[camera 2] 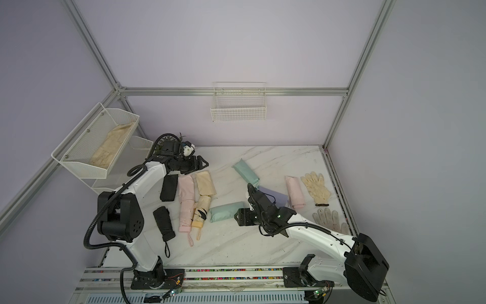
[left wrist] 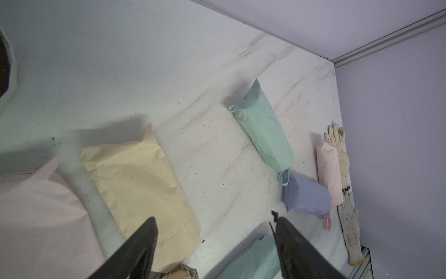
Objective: Take umbrellas out of sleeves
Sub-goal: Adjust the umbrella at the center of the board, then move the umbrella to the center of the board.
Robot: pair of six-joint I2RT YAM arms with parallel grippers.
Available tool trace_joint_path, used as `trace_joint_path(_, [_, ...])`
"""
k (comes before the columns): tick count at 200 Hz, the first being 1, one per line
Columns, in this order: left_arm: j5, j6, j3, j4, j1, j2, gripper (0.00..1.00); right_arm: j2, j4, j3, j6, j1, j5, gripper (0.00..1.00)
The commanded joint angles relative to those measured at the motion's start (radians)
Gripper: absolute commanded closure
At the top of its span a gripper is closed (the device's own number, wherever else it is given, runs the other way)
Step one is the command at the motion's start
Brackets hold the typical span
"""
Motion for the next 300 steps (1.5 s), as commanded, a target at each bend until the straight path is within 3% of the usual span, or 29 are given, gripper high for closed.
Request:
trace_joint_path(1, [0.012,-0.013,0.0,0.003,0.003,-0.001,0.24,0.114,-0.019,0.057,-0.036,-0.006,0.06,0.26])
trace_joint_path(76, [0.011,-0.005,0.0,-0.004,0.004,-0.005,0.24,0.555,0.012,0.4,-0.122,-0.061,0.051,0.26])
trace_joint_path(124, [0.028,-0.009,0.007,-0.003,0.004,-0.013,0.24,0.684,0.014,0.446,-0.137,-0.063,0.067,0.27])
trace_joint_path(168, [0.041,-0.015,0.013,-0.004,0.003,-0.011,0.24,0.518,0.052,0.258,-0.06,-0.045,0.025,0.29])
trace_joint_path(228, [0.04,-0.016,0.013,-0.004,0.003,-0.005,0.24,0.272,0.143,0.028,0.095,0.115,-0.058,0.29])
trace_joint_path(262, [0.032,-0.011,0.009,-0.003,0.003,-0.006,0.24,0.245,0.091,0.054,0.016,0.148,0.045,0.22])
trace_joint_path(278, [0.031,-0.01,0.007,-0.004,0.003,-0.004,0.24,0.291,0.038,0.111,-0.026,0.187,0.111,0.15])
trace_joint_path(300, [0.026,-0.007,0.009,-0.009,0.003,-0.002,0.24,0.378,-0.029,0.197,-0.036,0.247,0.215,0.13])
